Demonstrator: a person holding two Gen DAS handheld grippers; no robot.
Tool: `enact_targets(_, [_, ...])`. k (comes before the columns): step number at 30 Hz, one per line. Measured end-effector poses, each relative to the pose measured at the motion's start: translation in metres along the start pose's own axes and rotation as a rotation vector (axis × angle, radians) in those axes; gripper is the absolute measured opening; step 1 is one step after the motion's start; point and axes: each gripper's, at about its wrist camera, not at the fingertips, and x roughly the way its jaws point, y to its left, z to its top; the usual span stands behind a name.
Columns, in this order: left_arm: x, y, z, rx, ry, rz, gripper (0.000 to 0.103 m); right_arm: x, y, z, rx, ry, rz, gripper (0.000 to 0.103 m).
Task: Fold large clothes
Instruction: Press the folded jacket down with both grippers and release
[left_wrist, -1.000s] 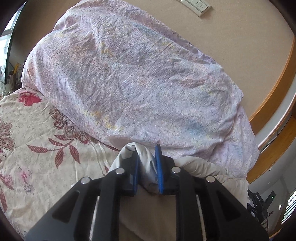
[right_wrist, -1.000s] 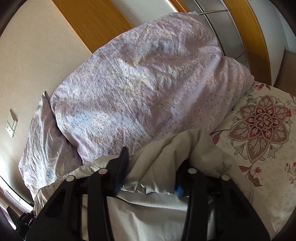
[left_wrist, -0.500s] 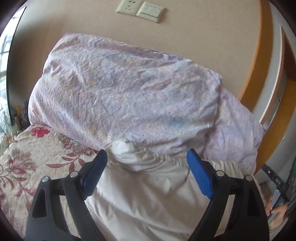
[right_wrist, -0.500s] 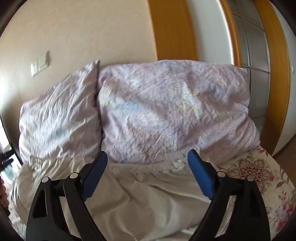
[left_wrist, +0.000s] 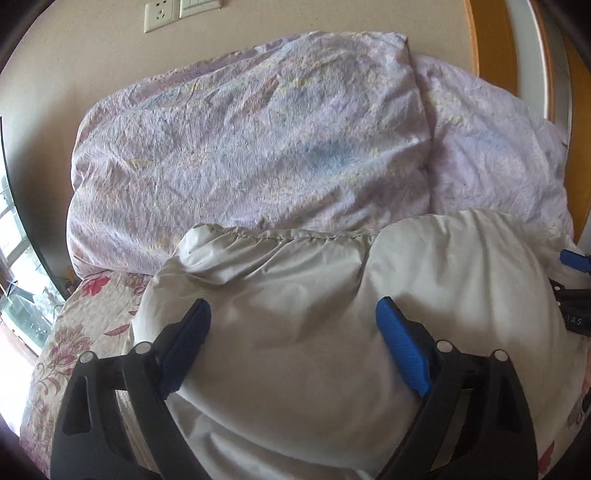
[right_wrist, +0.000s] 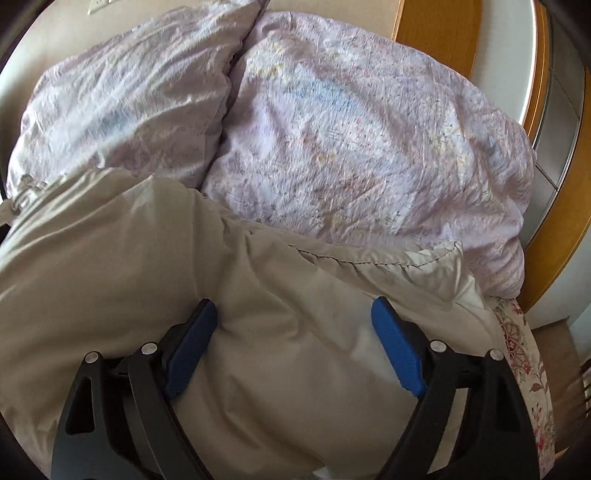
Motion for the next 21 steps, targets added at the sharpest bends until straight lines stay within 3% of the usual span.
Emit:
enact_targets(4, [0.028,0.009,0.004,-0.067,0.045,0.040,0.092,0.025,-0.007,0.000,0.076,0.045,0.007,0.090])
enact_targets(8, [0.053,0.014,0.003,-0.111,0.075,0.023,0.096,0.036,-0.010,-0.003,0.120,0.049,0.005,0.091])
enact_targets(21, [0.083,0.008,-0.001,-0.100,0.102,0.075,0.100,0.050,-0.010,-0.013,0.147,0.092,0.017,0.094])
